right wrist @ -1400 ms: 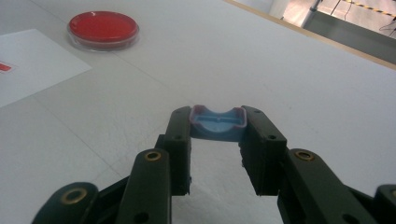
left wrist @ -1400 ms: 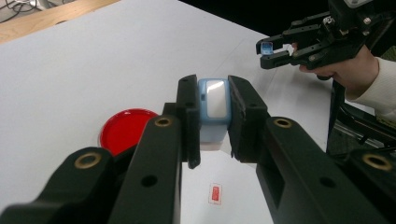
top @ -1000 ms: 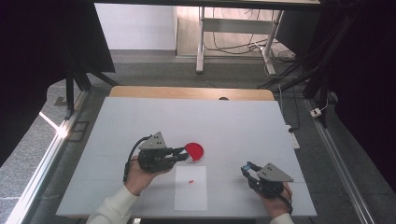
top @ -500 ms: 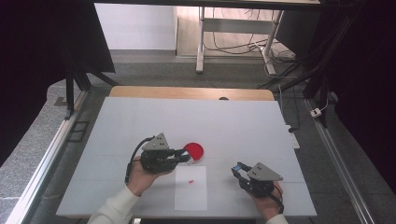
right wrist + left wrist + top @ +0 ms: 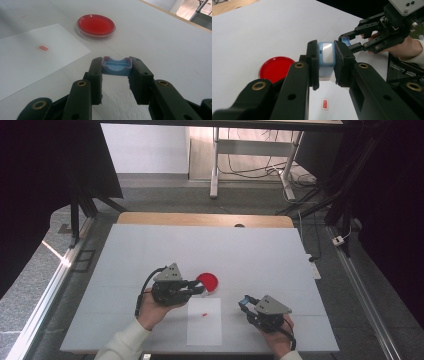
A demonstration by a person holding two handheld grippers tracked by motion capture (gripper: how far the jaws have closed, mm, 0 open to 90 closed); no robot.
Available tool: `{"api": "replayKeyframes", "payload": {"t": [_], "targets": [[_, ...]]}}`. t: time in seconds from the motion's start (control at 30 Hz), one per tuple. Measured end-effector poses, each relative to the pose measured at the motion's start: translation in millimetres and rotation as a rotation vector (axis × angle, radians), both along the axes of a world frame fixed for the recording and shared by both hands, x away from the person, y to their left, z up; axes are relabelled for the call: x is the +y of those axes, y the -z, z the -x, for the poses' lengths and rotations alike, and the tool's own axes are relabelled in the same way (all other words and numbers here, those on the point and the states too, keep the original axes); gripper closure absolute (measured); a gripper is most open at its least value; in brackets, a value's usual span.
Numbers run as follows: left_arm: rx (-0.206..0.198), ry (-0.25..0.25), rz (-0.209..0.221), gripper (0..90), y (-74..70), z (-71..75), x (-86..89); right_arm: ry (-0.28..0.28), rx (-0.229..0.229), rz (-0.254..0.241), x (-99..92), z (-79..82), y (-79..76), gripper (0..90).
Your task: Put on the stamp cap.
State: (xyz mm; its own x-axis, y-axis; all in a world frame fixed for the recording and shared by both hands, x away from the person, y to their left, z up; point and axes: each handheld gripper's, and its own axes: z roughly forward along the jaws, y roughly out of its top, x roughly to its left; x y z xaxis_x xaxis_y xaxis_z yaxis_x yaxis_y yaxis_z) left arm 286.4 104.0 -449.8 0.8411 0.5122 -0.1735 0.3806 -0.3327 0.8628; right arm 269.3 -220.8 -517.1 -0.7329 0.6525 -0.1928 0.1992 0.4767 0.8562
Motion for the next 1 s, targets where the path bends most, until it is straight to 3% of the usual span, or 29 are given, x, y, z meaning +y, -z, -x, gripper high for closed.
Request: {"api": "replayKeyframes", "payload": {"t": [0.4,0.57,1.0], "targets": [[0.000,0.003,0.002,75.2,0.6,0.1,-2.3,-0.023,0.001,0.003,17.4,-0.6,2.4,64.2],[-0.001,0.007,0.003,75.1,0.5,0.4,-3.9,-0.035,0.004,-0.019,26.5,-1.3,2.2,64.2],[0.004,0.019,0.011,75.1,0.4,1.0,-7.9,-0.070,-0.010,-0.001,46.2,0.7,2.4,64.2]]}}
